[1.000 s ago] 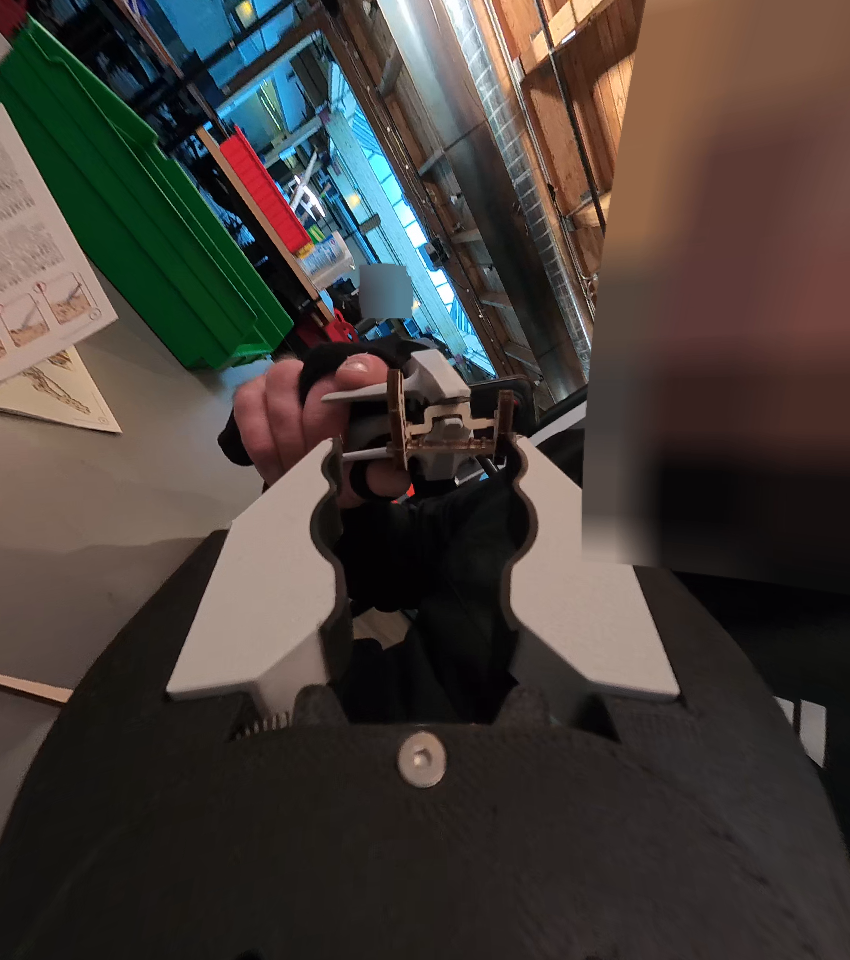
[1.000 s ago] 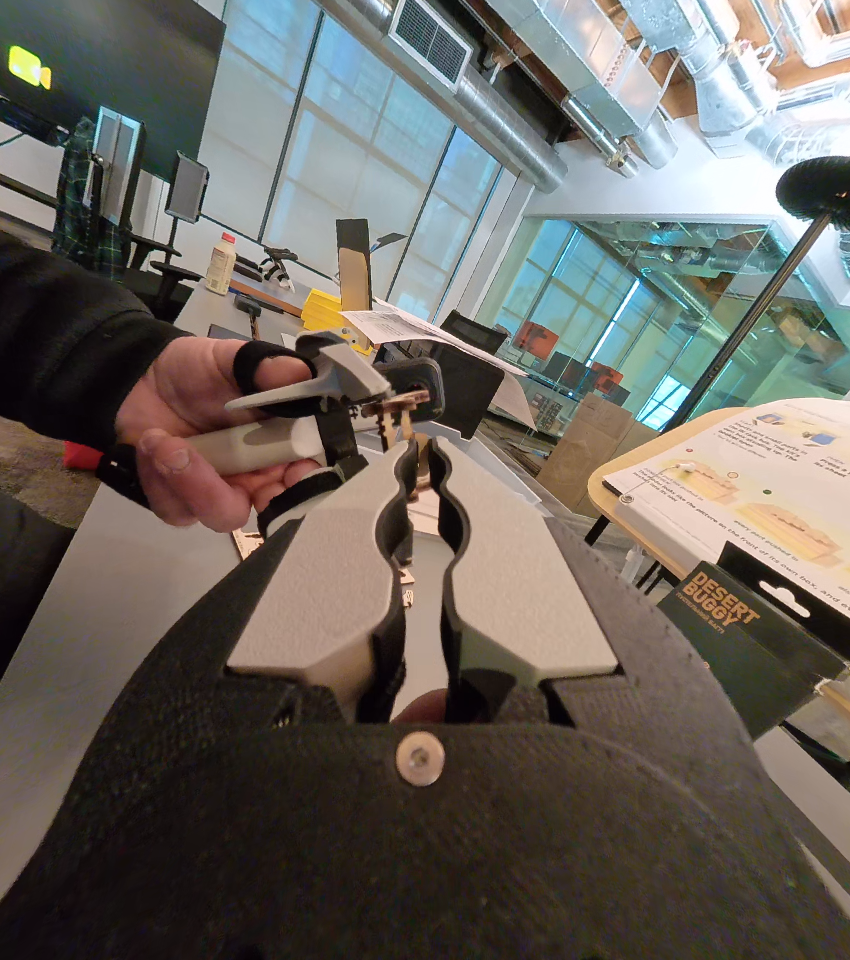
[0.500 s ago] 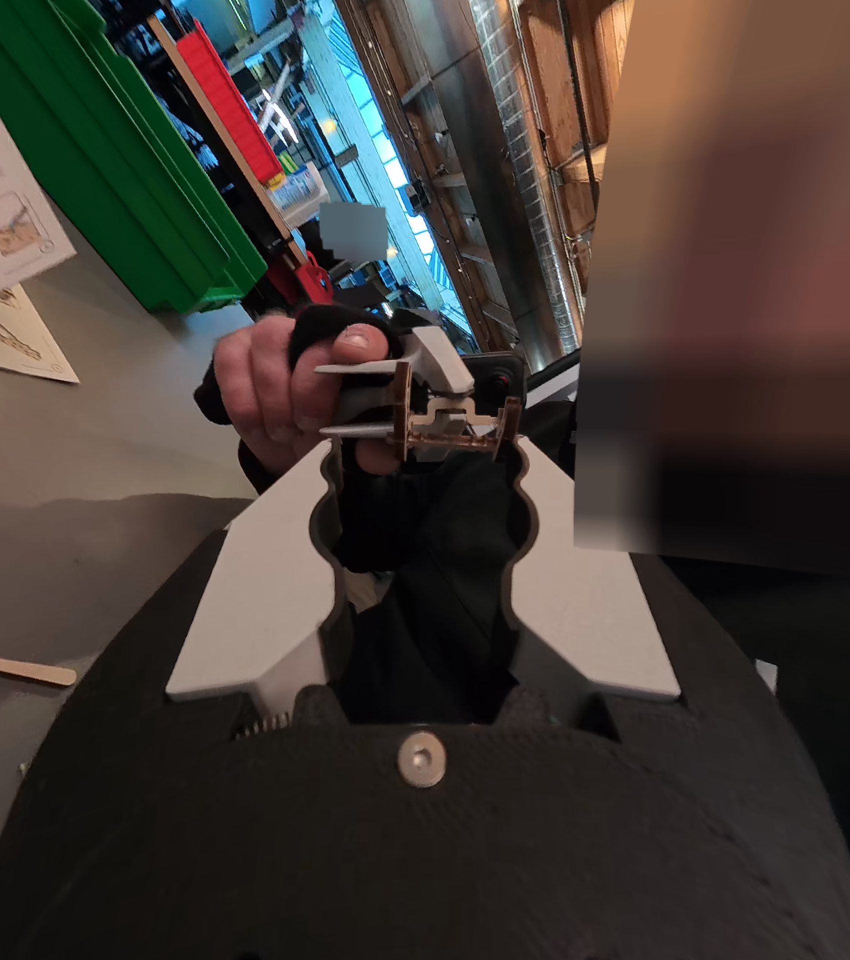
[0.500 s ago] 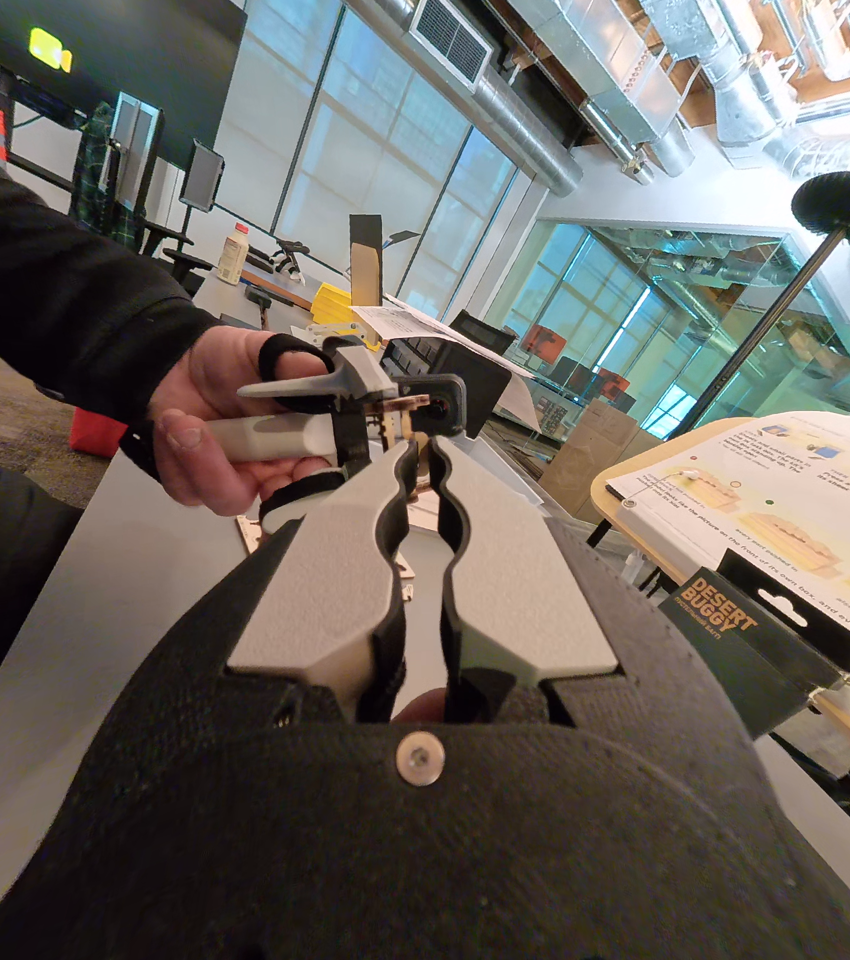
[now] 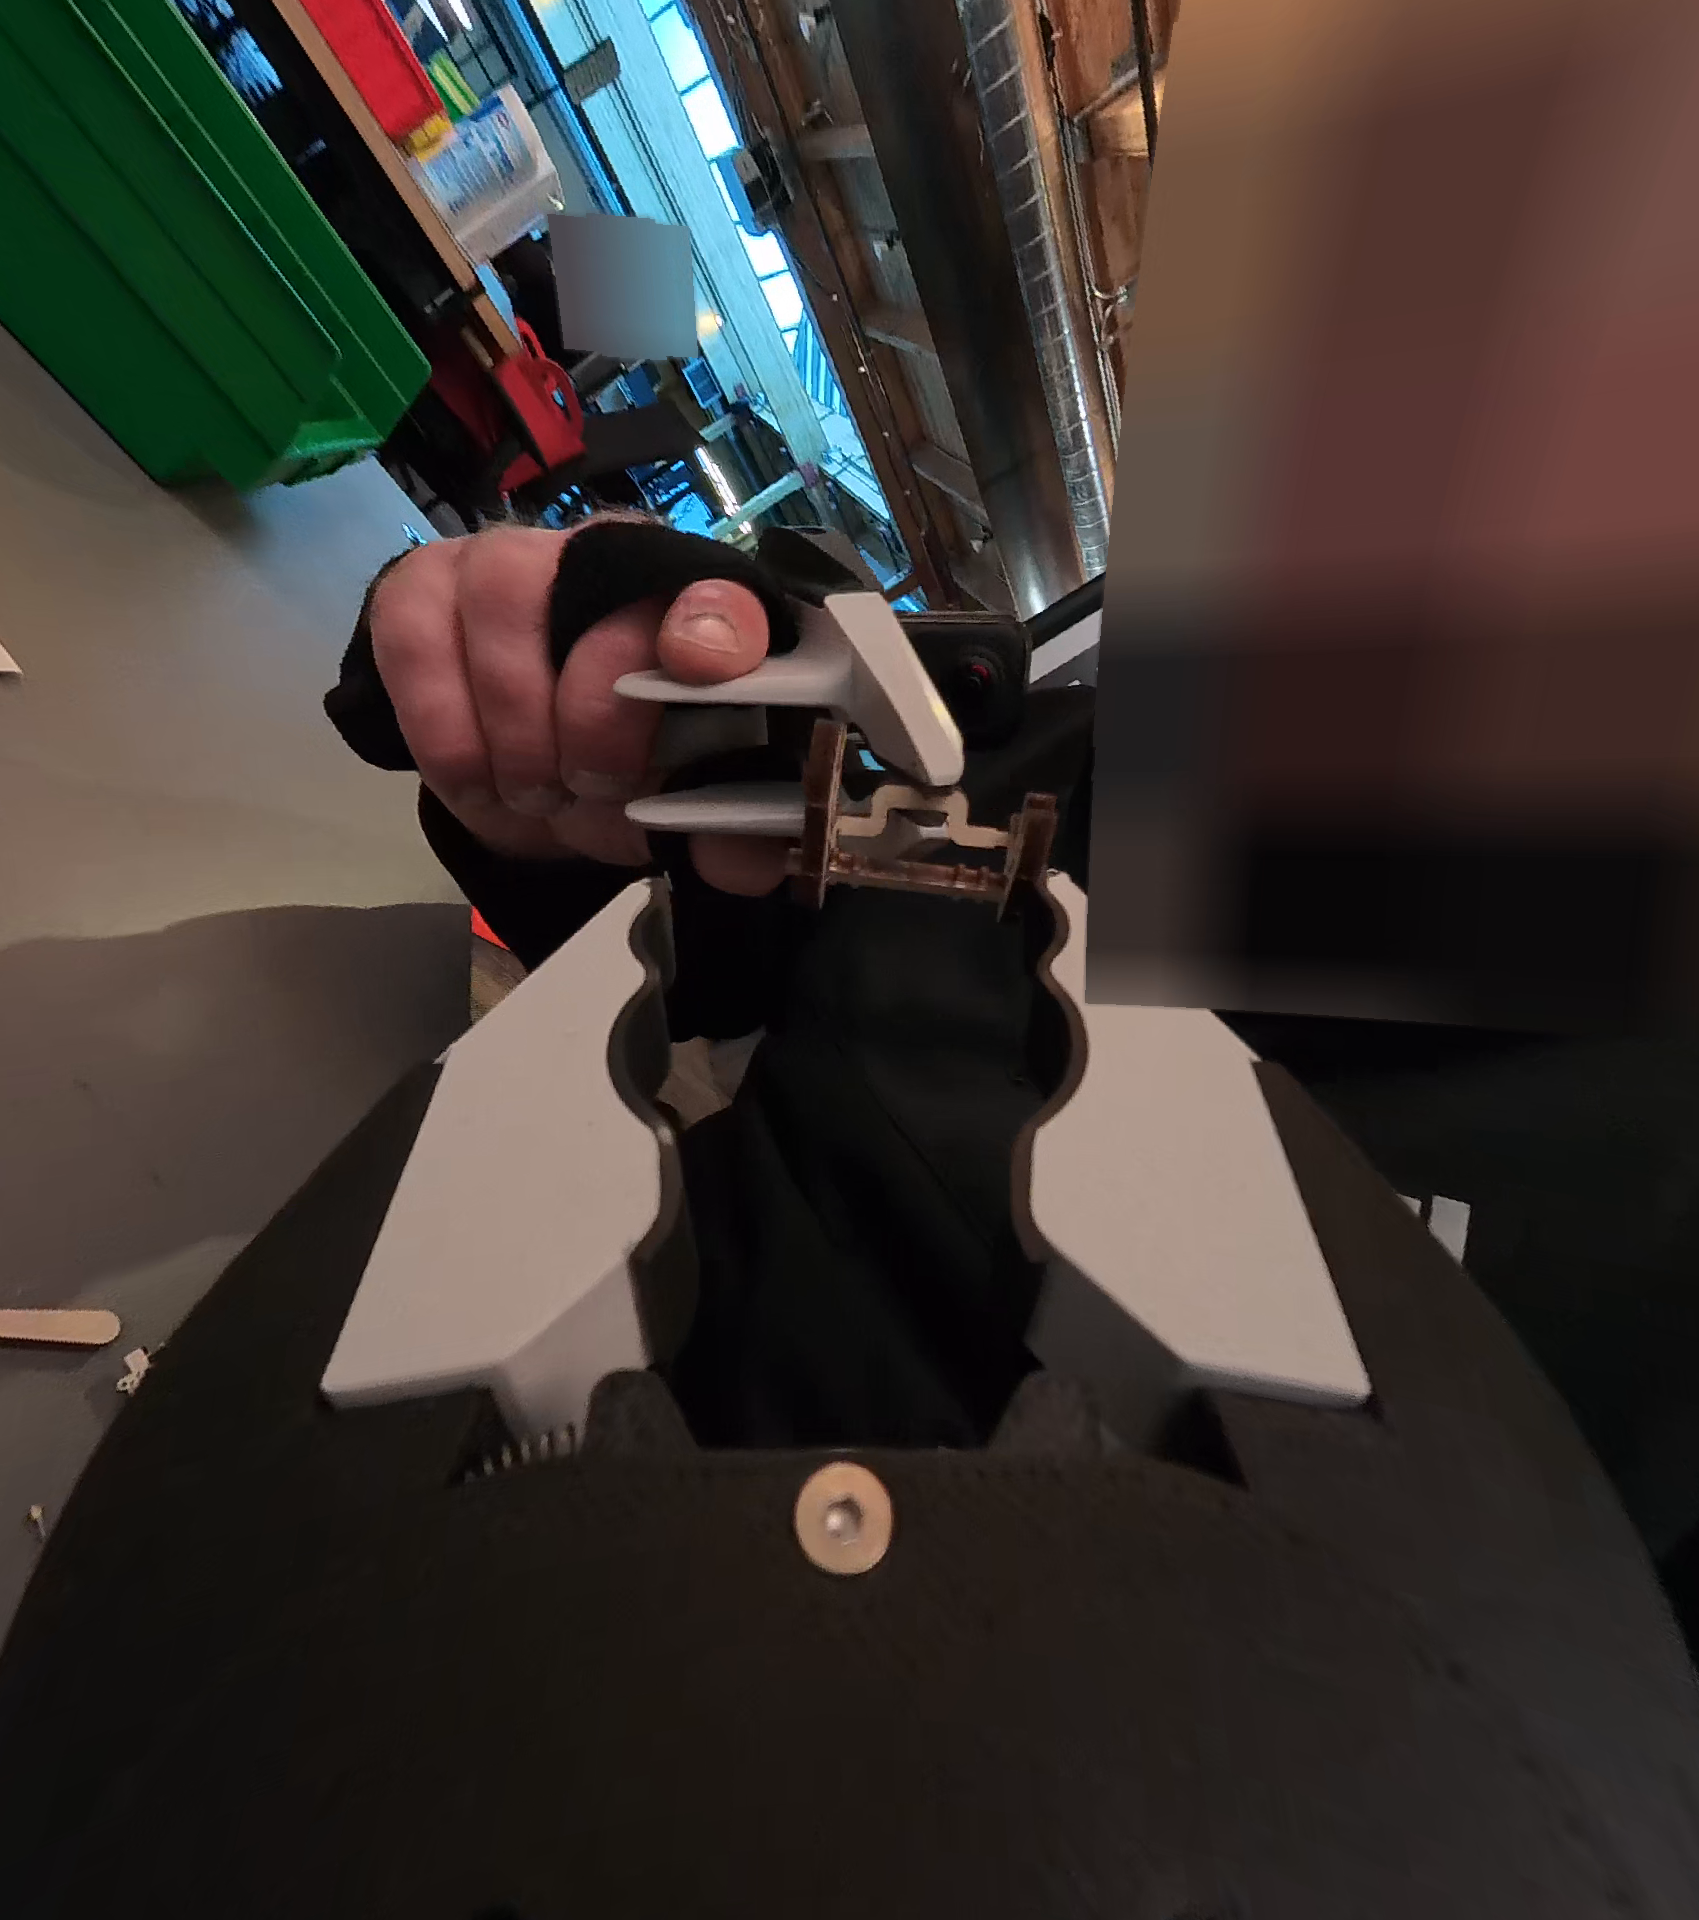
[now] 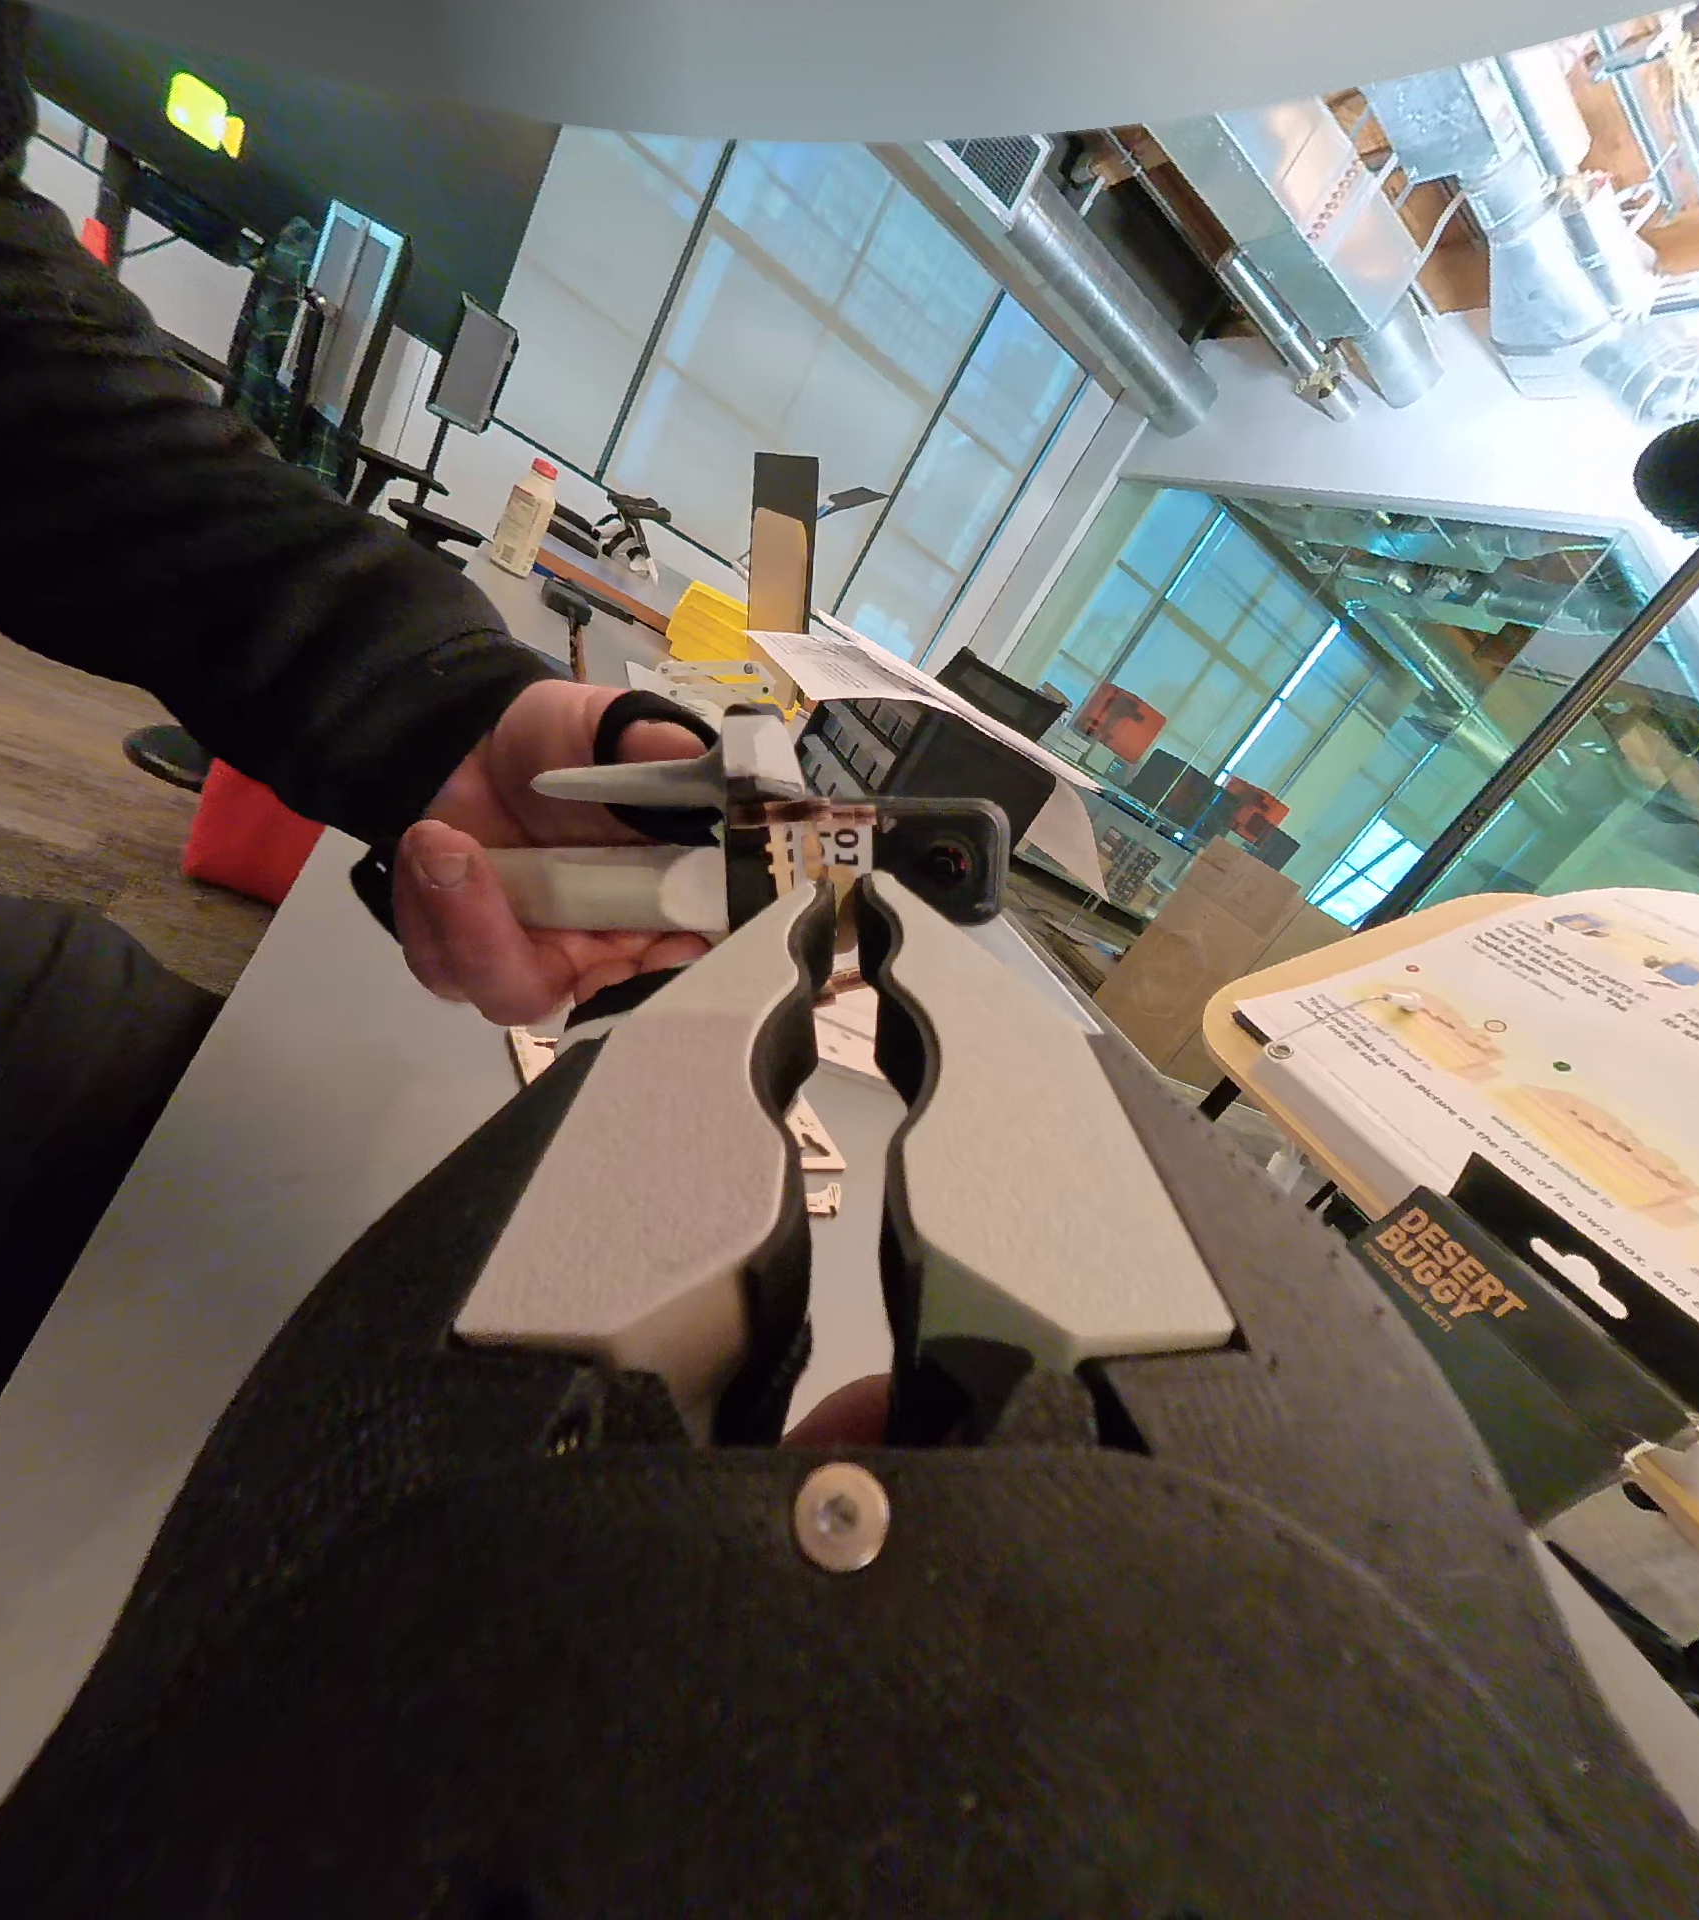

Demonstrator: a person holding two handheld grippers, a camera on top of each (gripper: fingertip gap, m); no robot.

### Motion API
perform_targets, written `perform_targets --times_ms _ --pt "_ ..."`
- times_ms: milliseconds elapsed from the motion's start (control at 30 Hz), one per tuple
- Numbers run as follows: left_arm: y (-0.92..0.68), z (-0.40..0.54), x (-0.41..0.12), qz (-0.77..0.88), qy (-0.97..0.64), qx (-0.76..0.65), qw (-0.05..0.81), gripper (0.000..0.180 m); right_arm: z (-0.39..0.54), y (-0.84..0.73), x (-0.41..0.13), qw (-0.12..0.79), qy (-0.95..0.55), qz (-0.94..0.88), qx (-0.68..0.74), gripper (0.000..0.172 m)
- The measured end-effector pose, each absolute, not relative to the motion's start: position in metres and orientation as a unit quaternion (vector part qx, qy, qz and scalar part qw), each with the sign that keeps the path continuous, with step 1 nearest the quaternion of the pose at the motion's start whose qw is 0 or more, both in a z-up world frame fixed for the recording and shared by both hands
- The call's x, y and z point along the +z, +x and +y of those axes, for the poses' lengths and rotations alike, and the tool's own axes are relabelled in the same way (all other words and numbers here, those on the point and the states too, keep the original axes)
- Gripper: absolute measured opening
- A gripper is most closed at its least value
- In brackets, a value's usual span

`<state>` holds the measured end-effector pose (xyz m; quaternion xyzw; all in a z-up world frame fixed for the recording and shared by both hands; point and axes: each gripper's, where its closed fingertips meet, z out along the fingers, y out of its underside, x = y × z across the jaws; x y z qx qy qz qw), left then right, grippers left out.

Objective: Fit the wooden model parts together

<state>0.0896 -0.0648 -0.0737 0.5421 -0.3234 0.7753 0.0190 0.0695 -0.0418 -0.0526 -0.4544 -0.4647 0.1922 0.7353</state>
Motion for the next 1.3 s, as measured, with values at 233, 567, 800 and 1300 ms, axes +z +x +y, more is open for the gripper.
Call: perform_targets --times_ms 233,567,800,1300 --pt "0.093 -0.060 -0.076 -0.292 0.540 0.789 0.023 0.070 -0.037 0.072 -0.055 0.743 -0.459 -0.458 0.166 0.002" --pt "0.093 -0.054 -0.076 -0.252 0.533 0.808 0.018 0.073 -0.035 0.070 -0.056 0.750 -0.456 -0.459 0.135 0.002" --pt "0.095 -0.054 -0.078 -0.232 0.527 0.817 0.024 0.072 -0.034 0.072 -0.058 0.753 -0.457 -0.458 0.122 0.001" --pt "0.102 -0.043 -0.086 -0.226 0.547 0.806 -0.014 0.065 -0.024 0.077 -0.068 0.746 -0.476 -0.447 0.128 0.002"
